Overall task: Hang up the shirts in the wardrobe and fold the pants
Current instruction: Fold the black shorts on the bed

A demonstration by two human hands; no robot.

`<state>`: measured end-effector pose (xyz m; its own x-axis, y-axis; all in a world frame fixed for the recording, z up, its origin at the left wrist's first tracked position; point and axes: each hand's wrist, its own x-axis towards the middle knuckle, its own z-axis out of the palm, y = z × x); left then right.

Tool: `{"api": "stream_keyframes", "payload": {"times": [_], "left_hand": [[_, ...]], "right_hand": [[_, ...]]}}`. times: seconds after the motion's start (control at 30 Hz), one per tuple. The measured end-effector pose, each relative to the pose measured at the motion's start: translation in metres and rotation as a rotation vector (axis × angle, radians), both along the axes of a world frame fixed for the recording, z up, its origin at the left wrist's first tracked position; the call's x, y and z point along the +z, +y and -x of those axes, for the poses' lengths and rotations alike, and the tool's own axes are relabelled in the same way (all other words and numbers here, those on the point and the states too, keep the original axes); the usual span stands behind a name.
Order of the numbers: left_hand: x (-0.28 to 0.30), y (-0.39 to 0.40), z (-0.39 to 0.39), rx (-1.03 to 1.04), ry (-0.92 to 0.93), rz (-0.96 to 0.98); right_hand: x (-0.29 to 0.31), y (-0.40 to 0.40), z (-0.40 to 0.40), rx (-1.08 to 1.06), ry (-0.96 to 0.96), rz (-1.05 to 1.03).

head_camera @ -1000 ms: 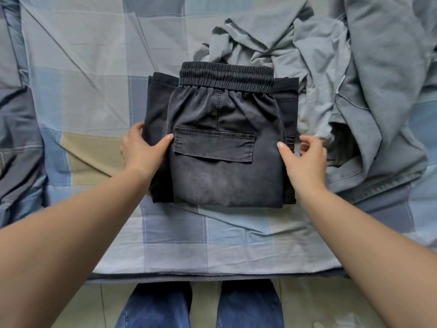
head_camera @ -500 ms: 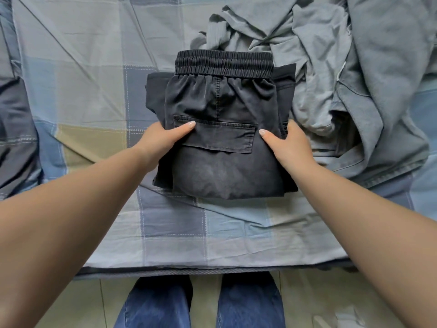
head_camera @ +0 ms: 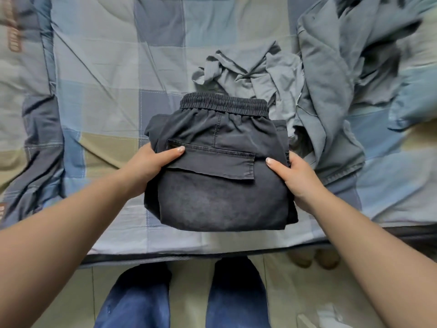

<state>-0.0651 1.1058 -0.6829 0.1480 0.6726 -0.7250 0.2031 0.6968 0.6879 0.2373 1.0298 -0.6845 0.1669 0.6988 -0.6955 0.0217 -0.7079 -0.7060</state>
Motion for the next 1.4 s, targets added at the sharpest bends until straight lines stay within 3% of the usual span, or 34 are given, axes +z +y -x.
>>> {"api": "stream_keyframes", "payload": {"times": [0.23,0.47,0.63,0.97,1.4], "left_hand": [[0.110,-0.021,0.026,-0.182,-0.064,0.011],[0.257,-0.033,0.036,-0.463,-0.135,-0.126],[0.334,-0.088,0.011,-0.628,-0.231,-0.175],[0.402,-0.268,-0.056,-1.046,-0.374,-0.153],[0.425,-0.578,-0.069,-1.556,-0.483,-0.005]], "right_hand": [[0.096,-0.073,0.037,-0.162,-0.027,-0.080],[0.229,-0.166,0.103,-0.490,0.072,-0.218],[0.320,-0.258,0.124,-0.719,-0.016,-0.309],[0.413,-0.504,0.188,-1.138,-0.102,-0.380],[0.445,-0.793,0.341,-1.638,-0.138,-0.458]]}}
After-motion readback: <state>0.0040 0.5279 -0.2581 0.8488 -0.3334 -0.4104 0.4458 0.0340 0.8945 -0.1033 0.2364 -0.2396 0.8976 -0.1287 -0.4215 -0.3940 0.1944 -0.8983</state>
